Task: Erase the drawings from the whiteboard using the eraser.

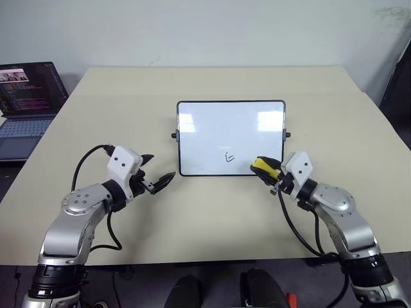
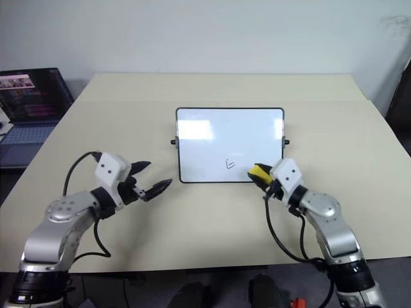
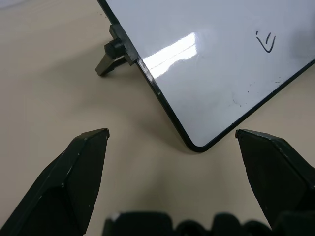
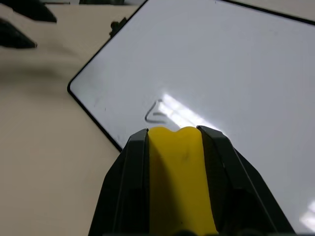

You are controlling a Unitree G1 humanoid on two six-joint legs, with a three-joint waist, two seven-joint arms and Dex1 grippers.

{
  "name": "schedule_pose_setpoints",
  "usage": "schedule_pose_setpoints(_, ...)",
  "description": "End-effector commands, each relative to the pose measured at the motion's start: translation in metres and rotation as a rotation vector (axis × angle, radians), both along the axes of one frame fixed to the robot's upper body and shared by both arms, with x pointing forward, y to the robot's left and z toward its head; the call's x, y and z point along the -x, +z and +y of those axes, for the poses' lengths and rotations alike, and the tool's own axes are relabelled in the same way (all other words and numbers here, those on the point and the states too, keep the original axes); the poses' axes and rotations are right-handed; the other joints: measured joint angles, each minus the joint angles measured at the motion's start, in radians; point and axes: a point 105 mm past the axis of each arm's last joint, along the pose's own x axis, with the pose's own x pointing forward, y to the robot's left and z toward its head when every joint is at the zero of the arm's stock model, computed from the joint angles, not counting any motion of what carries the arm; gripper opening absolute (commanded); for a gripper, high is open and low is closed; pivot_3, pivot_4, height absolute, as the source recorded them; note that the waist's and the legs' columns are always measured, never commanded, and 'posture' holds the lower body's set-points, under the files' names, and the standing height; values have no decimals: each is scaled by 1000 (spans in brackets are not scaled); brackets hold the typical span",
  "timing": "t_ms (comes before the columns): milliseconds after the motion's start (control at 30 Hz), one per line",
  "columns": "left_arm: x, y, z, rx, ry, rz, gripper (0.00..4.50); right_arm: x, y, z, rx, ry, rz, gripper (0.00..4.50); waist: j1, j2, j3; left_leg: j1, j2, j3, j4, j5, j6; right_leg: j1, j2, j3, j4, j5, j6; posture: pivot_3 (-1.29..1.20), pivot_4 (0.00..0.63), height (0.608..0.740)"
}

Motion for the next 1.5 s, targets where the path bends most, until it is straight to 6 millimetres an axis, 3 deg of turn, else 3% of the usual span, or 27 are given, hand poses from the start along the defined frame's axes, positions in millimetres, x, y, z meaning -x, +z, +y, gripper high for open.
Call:
schedule_pose_setpoints(33,2,16,-2,8,11,-87,4500,4,15,-2,33,-14,-129,1119,-1,0,0,0,0,0,0,0,0,0,0,0,0,0,0,0,150,740)
schedule_pose_setpoints(433,6,13,-13,11,4,-97,4500,-7,12,1,-4,-59,-153,1119,0,0,0,1,0,1,2,1,-2,1,0,1,2,0,0,0,150,740)
schedule_pose_setpoints(600,10,9,-23,12,-75,-61,4500,-15,21,20,9,-6,-235,1119,-1,0,0,1,0,1,4,1,-2,1,0,0,2,0,0,0,150,740)
schedule_pose_setpoints(1000,-1,16,-28,-26,-134,-69,4500,-66,30,57,68,0,-475,1119,-3,0,0,13,0,3,4,1,-3,12,1,0,2,0,0,0,150,740)
schedule_pose_setpoints(1133,-2,16,-26,-28,-135,-68,4500,-76,17,65,102,13,-455,1119,-4,0,0,13,1,4,3,2,-3,12,2,1,2,0,0,0,150,740)
schedule_pose_setpoints(1300,-2,16,-24,-29,-129,-66,4500,-75,-25,79,217,68,-368,1119,-9,0,0,14,1,4,3,2,-3,12,2,1,2,0,0,0,150,740)
schedule_pose_setpoints(1500,-2,17,-23,-28,-126,-71,4500,-71,-58,80,300,93,-292,1119,-21,-1,-2,19,1,4,4,0,0,16,2,1,4,1,0,0,150,740)
